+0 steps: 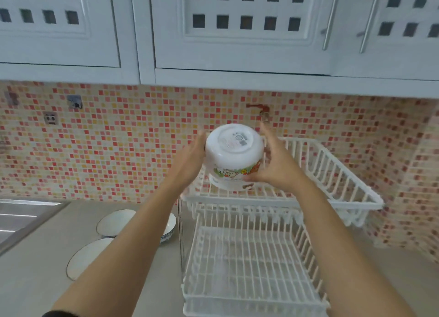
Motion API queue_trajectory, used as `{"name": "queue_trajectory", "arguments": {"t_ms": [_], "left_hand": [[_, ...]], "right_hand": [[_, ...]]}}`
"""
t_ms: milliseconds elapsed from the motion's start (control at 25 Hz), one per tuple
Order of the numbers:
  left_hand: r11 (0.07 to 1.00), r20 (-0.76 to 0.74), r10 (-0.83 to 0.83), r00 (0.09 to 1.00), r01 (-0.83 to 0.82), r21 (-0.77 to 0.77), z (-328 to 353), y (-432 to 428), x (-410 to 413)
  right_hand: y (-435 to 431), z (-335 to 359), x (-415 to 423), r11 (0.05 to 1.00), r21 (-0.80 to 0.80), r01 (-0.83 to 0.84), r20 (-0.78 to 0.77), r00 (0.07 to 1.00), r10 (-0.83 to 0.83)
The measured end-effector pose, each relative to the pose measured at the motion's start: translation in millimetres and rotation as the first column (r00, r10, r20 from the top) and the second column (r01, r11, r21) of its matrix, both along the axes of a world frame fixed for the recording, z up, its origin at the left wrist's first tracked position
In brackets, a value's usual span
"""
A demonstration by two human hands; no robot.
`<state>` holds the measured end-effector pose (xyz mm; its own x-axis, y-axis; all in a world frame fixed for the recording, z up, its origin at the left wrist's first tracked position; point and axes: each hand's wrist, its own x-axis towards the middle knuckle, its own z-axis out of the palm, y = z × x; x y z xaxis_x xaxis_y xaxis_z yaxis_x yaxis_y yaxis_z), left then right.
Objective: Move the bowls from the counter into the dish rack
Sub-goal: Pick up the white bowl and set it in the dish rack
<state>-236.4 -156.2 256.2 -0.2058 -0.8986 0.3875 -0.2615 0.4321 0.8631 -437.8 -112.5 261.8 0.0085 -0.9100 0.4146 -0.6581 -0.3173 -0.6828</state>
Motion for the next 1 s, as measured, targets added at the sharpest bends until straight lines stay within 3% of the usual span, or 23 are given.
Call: {"name": "queue_trajectory", "arguments": {"t_ms": [200, 320, 640, 840, 1000], "left_hand": [[0.989, 0.065, 0.097, 0.993, -0.104, 0.105, -14.9, 5.7, -19.4], [0.983, 0.090, 0.160, 0.983, -0.168, 0.079, -13.7, 9.4, -21.9], [0.983, 0.270, 0.161, 0.949, -0.179, 0.043, -18.0, 4.7, -23.1], [0.978, 0.286, 0.181, 0.941, -0.204, 0.050, -13.3, 10.0, -25.1], [0.969, 0.219, 0.248, 0.944, -0.242, -0.051, -1.8, 19.7, -16.6]], "right_hand": [[3.0, -14.1, -8.9, 0.992, 0.074, -0.102, -0.063, 0.992, 0.106], [4.5, -15.8, -8.8, 0.987, 0.099, -0.129, -0.069, 0.988, 0.136], [-5.5, -22.3, -9.6, 0.982, 0.181, -0.054, -0.119, 0.990, 0.076], [1.0, -18.1, -8.6, 0.982, 0.181, -0.050, -0.121, 0.990, 0.073], [13.5, -7.2, 1.5, 0.988, 0.153, -0.019, -0.106, 0.994, 0.036]]}}
